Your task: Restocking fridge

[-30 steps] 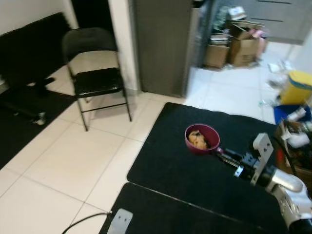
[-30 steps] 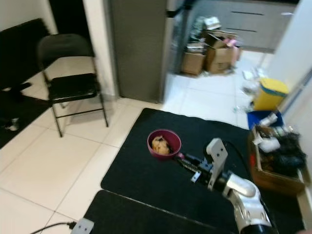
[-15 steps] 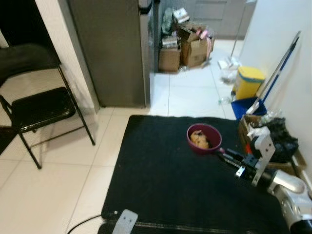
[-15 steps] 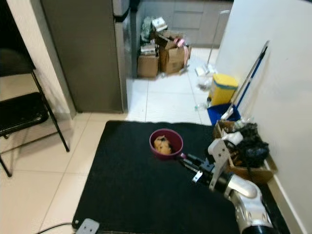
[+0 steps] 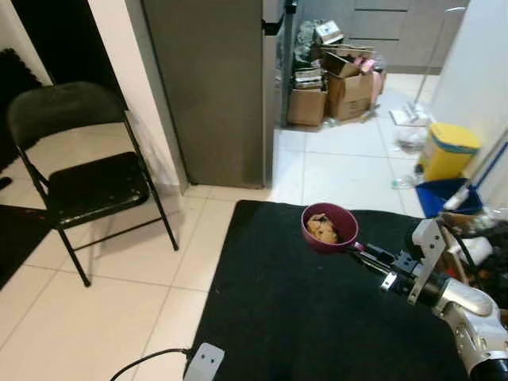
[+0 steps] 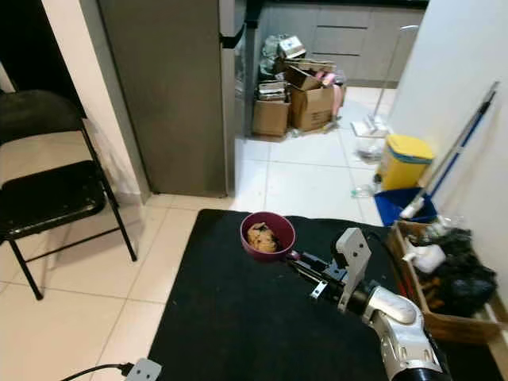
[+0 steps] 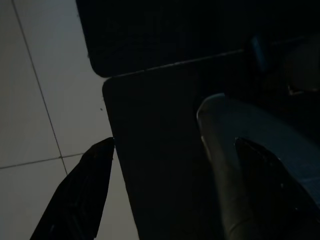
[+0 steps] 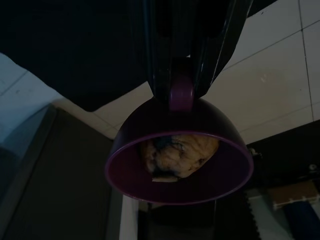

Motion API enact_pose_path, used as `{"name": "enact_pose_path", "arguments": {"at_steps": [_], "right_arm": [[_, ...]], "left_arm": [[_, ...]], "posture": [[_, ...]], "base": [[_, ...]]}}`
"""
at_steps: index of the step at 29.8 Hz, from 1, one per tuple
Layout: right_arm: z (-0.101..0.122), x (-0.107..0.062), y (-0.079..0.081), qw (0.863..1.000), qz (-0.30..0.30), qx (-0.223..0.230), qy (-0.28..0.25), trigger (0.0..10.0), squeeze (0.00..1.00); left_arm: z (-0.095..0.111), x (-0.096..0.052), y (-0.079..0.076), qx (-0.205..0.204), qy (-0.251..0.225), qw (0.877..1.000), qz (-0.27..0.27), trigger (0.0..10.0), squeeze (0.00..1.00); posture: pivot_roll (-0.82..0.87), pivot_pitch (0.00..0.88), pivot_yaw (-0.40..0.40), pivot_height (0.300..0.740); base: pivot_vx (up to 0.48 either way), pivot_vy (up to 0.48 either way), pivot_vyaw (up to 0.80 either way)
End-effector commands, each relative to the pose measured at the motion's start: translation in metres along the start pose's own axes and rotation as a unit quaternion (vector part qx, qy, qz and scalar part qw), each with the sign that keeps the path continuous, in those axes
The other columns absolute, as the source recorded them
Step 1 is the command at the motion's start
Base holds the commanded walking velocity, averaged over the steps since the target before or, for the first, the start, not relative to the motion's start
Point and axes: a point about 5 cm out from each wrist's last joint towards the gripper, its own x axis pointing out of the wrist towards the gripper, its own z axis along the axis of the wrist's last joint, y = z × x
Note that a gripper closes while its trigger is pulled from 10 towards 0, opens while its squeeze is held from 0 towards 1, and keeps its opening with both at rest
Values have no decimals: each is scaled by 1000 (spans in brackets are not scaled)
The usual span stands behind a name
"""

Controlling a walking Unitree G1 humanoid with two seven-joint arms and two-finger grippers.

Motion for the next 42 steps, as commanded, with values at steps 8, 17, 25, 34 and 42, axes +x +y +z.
{"name": "enact_pose_path", "arguments": {"at_steps": [8, 17, 25, 34, 42], "right_arm": [[10, 1, -5, 1000, -3, -14, -17, 10000, 0], [11, 1, -5, 1000, 1, -13, -17, 10000, 0], [12, 2, -5, 1000, 1, -16, -18, 10000, 0], [13, 3, -6, 1000, -1, -15, -23, 10000, 0], [11, 5, -2, 1000, 12, -17, -23, 10000, 0]], "left_arm": [[9, 4, -11, 6, -8, 1000, -10, 10000, 0], [16, 7, -20, 7, -12, 1000, -14, 10000, 0], [36, 10, -30, 10, -32, 999, -23, 10000, 0], [53, 14, -50, 13, -40, 999, -29, 10000, 0], [40, 10, -26, 15, -43, 999, -26, 10000, 0]], "posture": [[24, 0, 9, 740], [26, 0, 5, 740], [28, 0, 3, 740], [29, 0, 4, 740], [30, 0, 4, 740]], "base": [[413, 0, 0], [412, 0, -356], [410, 0, -800], [410, 0, -267], [409, 0, 0]]}}
